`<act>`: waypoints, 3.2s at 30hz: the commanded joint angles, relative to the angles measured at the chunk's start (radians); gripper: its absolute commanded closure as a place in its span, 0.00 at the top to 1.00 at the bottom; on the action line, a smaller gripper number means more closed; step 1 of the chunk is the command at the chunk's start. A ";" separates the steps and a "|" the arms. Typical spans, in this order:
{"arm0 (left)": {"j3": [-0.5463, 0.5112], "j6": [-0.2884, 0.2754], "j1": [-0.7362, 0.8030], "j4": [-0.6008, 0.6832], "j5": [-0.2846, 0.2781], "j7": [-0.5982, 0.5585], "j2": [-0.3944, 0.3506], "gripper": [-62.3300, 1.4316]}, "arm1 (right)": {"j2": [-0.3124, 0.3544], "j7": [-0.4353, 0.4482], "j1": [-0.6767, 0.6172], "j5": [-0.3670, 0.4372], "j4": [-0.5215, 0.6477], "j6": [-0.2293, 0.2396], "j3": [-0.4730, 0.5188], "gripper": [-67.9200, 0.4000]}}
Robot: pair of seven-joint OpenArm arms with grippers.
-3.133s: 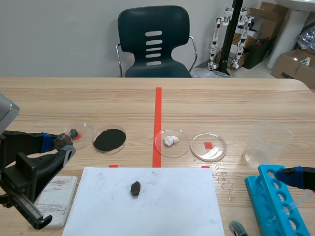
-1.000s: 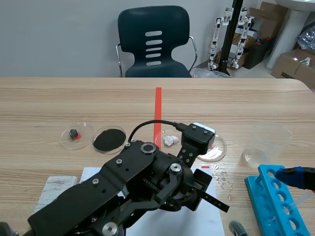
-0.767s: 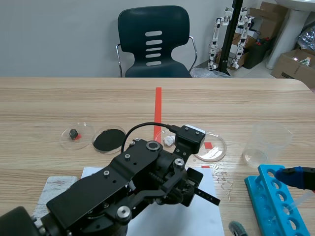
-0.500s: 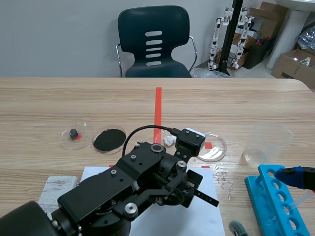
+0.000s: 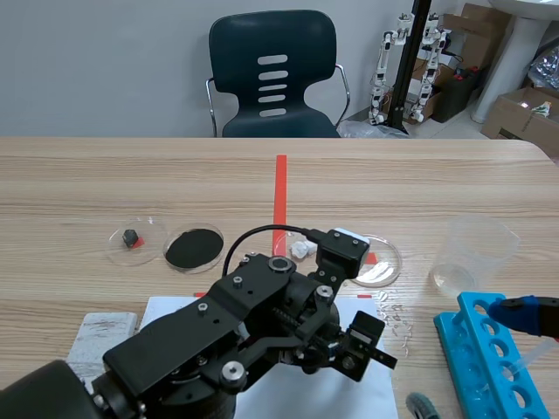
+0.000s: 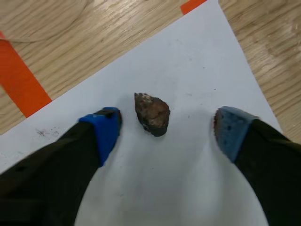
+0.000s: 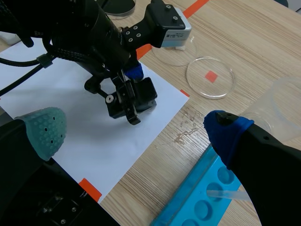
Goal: Put the right mineral back
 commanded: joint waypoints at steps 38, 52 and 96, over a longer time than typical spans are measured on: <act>-0.513 -0.262 0.681 0.831 0.002 -0.622 -0.526 1.00 | 0.005 0.019 0.001 0.011 0.013 0.000 0.003 0.90; -0.603 -0.263 0.742 0.840 -0.005 -0.653 -0.533 1.00 | 0.005 0.019 0.001 0.011 0.013 0.000 0.003 0.90; -0.603 -0.263 0.742 0.840 -0.005 -0.653 -0.533 1.00 | 0.005 0.019 0.001 0.011 0.013 0.000 0.003 0.90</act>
